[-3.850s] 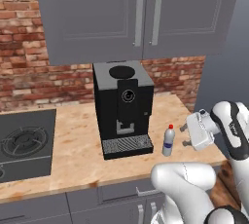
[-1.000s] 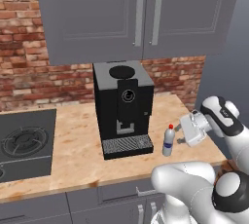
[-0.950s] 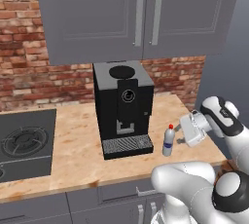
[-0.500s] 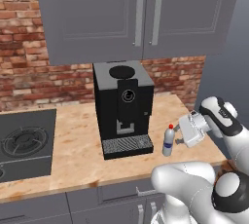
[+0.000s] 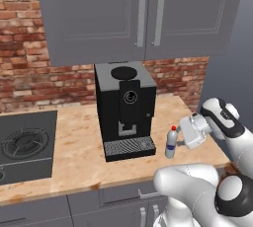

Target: Place the drinks on the dining counter in a tight cluster.

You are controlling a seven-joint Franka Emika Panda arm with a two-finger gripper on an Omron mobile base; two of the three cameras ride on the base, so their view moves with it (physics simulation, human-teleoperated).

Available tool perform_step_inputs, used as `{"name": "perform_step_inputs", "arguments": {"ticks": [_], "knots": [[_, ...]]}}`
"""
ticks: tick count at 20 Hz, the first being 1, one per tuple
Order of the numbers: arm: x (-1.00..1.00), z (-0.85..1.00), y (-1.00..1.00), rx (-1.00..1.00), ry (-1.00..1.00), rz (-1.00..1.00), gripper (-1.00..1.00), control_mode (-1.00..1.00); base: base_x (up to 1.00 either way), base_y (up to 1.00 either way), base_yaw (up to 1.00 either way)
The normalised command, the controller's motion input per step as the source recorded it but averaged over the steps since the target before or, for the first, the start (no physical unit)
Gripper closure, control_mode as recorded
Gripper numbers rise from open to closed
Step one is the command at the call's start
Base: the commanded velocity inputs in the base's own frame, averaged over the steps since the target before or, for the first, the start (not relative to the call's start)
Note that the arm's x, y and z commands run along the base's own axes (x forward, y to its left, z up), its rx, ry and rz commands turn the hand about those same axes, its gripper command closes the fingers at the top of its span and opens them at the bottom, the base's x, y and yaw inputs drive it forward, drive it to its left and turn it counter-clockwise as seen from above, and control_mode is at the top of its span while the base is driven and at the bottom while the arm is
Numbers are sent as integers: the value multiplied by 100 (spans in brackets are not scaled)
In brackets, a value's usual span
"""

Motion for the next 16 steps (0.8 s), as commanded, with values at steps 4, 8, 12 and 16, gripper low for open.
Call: {"name": "perform_step_inputs", "arguments": {"ticks": [4,8,12,16], "knots": [[4,0,10,0,0,0,-100,-100,0,0,0],[1,0,9,0,0,0,-100,-100,0,0,0],[0,0,12,0,0,0,-100,-100,0,0,0],[0,0,6,0,0,0,-100,-100,0,0,0]]}}
